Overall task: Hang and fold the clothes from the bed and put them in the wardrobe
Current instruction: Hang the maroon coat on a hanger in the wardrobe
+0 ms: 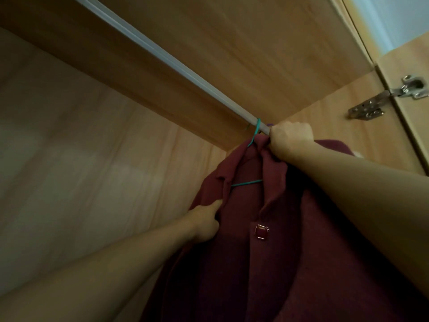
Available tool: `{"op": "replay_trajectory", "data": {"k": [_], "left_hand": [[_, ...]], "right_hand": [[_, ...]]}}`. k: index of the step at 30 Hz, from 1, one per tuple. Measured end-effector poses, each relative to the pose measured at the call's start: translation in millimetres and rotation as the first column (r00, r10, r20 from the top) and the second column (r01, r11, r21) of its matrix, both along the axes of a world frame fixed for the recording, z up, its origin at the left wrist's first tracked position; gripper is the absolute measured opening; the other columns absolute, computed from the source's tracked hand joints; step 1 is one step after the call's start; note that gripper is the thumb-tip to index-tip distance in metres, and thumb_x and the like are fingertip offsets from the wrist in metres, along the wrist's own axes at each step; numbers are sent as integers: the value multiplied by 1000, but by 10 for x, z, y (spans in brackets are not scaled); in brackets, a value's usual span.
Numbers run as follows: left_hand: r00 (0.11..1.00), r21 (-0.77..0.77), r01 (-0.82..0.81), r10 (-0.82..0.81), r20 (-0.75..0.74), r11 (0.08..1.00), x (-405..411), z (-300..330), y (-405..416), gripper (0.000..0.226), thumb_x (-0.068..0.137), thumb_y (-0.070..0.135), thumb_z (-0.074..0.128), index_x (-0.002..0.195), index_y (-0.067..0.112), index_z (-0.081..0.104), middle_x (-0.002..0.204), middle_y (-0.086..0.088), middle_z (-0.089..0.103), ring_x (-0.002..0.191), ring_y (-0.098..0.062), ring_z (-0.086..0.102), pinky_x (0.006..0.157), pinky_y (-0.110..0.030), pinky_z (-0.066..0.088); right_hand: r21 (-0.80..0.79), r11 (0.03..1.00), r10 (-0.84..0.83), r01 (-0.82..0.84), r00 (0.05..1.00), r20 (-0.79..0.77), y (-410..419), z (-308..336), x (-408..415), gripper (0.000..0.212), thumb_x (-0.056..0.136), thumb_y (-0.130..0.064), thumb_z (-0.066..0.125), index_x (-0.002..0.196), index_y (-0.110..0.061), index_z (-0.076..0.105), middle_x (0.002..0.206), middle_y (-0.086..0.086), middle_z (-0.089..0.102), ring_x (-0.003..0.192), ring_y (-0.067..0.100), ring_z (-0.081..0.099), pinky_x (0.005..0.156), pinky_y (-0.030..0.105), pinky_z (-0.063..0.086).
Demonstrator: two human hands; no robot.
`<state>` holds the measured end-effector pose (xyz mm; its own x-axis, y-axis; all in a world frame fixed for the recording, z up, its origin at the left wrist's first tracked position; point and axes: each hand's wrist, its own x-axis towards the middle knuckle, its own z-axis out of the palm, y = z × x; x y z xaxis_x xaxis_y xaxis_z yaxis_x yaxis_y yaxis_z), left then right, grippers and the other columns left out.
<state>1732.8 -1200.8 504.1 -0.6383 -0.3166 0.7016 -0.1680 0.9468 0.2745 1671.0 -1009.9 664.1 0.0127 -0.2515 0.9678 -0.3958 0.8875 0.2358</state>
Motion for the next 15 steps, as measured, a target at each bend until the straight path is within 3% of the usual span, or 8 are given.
{"op": "replay_trajectory", "data": {"k": [3, 5, 8, 12, 15], "left_hand": [[995, 14, 64, -63, -81, 998, -6, -65, 80, 69, 89, 11, 40, 152, 30, 22, 151, -11, 39, 136, -28, 40, 112, -28, 32], [983, 27, 124, -119, -139, 992, -31, -99, 136, 65, 91, 10, 40, 152, 29, 28, 148, -8, 44, 134, -25, 43, 105, -19, 31], [966, 38, 188, -178, -189, 981, -76, -175, 212, 57, 96, 17, 44, 150, 28, 31, 145, -6, 48, 132, -24, 45, 98, -16, 31], [943, -24, 190, -190, -274, 981, -177, -549, 283, 48, 98, 26, 47, 146, 23, 37, 138, -7, 49, 129, -24, 46, 107, -26, 32], [962, -142, 166, -192, -195, 976, -337, -1063, 315, 50, 97, 36, 43, 147, 29, 34, 141, -2, 44, 127, -24, 46, 109, -42, 34]], "right_hand": [[-63, 998, 15, -15, 1000, -1, -6, -83, -7, 19, 95, -18, 43, 99, -17, 61, 81, -1, 51, 87, 26, 60, 73, 34, 35], [-98, 994, 46, -42, 998, 32, 11, -144, 18, 17, 94, -20, 44, 97, -18, 60, 94, 1, 61, 96, 27, 59, 83, 39, 32], [-98, 995, 23, -11, 992, 123, 13, -275, 83, 31, 94, -27, 40, 116, -17, 59, 121, 9, 58, 114, 29, 47, 94, 42, 29], [-101, 995, 34, -21, 990, 134, -98, -743, 110, 60, 97, -41, 32, 145, -5, 33, 146, 20, 35, 134, 36, 29, 111, 49, 16], [-16, 999, 37, -35, 989, 145, -230, -1304, 150, 75, 96, -54, 27, 152, -7, 15, 158, 24, 10, 146, 40, 2, 115, 56, -5]]}}
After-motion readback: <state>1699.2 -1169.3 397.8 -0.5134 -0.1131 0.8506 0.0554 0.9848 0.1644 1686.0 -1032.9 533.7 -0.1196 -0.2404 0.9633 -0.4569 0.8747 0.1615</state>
